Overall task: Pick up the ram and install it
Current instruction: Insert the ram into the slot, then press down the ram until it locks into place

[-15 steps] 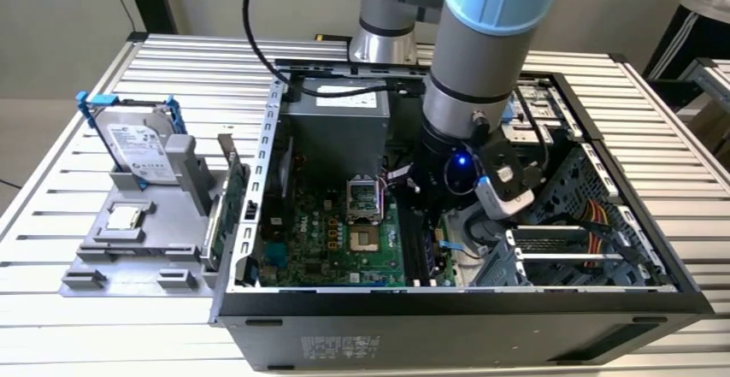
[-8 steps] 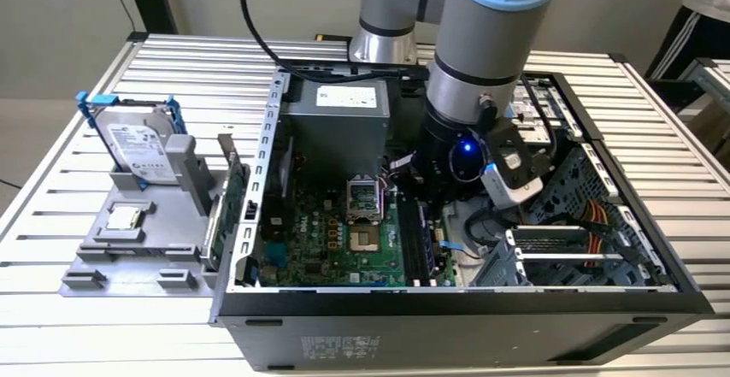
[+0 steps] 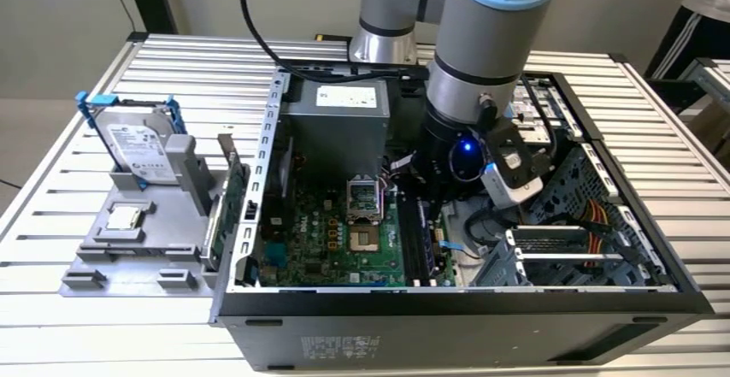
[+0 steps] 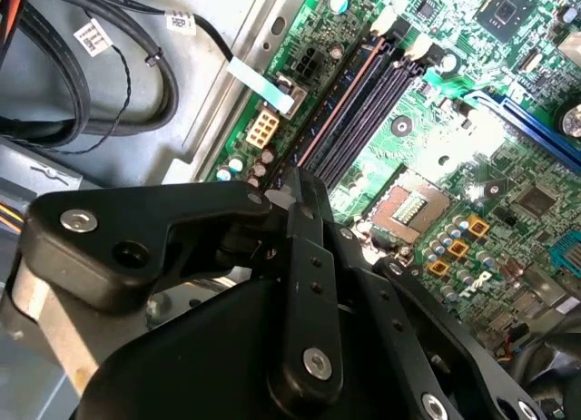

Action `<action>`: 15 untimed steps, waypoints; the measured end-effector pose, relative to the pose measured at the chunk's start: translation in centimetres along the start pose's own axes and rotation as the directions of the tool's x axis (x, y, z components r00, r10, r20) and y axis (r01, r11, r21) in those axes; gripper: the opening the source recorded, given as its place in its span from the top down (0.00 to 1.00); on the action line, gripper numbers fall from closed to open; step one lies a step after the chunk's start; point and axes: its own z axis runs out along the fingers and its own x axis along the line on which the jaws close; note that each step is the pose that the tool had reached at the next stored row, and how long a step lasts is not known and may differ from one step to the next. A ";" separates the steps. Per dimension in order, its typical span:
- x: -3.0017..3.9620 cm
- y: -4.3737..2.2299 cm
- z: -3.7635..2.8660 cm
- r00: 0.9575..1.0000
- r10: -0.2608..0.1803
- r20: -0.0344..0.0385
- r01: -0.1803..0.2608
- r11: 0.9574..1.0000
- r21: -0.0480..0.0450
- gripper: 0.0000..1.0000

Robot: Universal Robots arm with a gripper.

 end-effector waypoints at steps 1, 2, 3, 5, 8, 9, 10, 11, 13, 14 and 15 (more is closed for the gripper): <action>0.00 0.00 -0.01 1.000 0.000 0.000 0.000 1.000 0.000 1.00; 0.00 0.00 0.00 1.000 0.000 0.000 0.000 1.000 0.000 1.00; 0.00 0.00 0.00 1.000 0.000 0.000 0.000 1.000 0.000 1.00; 0.00 0.00 0.00 1.000 0.000 0.000 0.000 1.000 -0.001 1.00; 0.00 -0.01 0.00 1.000 0.000 0.000 0.000 1.000 -0.001 1.00; 0.00 -0.01 -0.01 1.000 0.000 0.000 0.000 1.000 -0.001 1.00; 0.00 -0.01 0.00 1.000 0.000 0.000 0.000 1.000 -0.002 1.00; 0.00 -0.01 -0.01 1.000 0.000 0.000 0.000 1.000 -0.002 1.00; 0.00 -0.01 -0.01 1.000 0.000 0.000 0.000 1.000 -0.002 1.00; 0.00 -0.01 0.00 1.000 0.000 0.000 0.000 1.000 -0.002 1.00; 0.00 -0.01 0.00 1.000 0.000 0.000 0.000 1.000 -0.002 1.00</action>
